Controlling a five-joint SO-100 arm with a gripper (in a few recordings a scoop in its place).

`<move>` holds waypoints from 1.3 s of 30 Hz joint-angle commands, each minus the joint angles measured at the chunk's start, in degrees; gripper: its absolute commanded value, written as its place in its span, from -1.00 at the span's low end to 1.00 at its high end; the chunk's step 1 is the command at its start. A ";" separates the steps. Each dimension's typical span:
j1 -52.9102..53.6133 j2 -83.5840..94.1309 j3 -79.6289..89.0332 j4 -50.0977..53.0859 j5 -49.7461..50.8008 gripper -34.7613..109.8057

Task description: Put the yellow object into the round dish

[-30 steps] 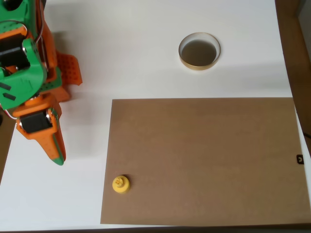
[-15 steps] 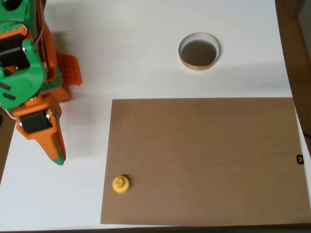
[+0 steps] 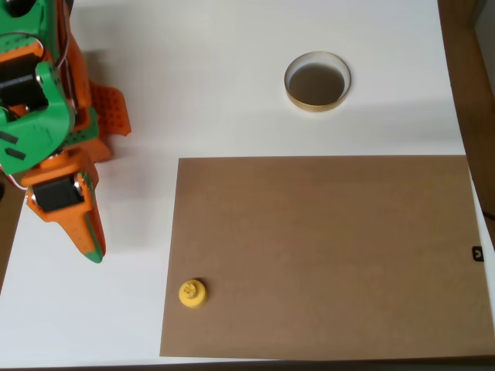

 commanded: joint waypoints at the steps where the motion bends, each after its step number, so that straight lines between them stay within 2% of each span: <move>1: 0.62 1.05 -0.26 -0.97 -0.79 -0.52; 6: 0.62 1.05 -0.26 -0.97 -1.05 -0.52; 15: 1.32 1.05 -0.70 -2.55 -3.78 -0.37; 19: 1.05 1.05 -1.23 -3.60 -1.67 -0.34; 27: -5.80 0.97 -4.39 -4.66 0.44 -0.23; 39: -9.05 -4.92 -13.97 -4.48 -6.50 -0.07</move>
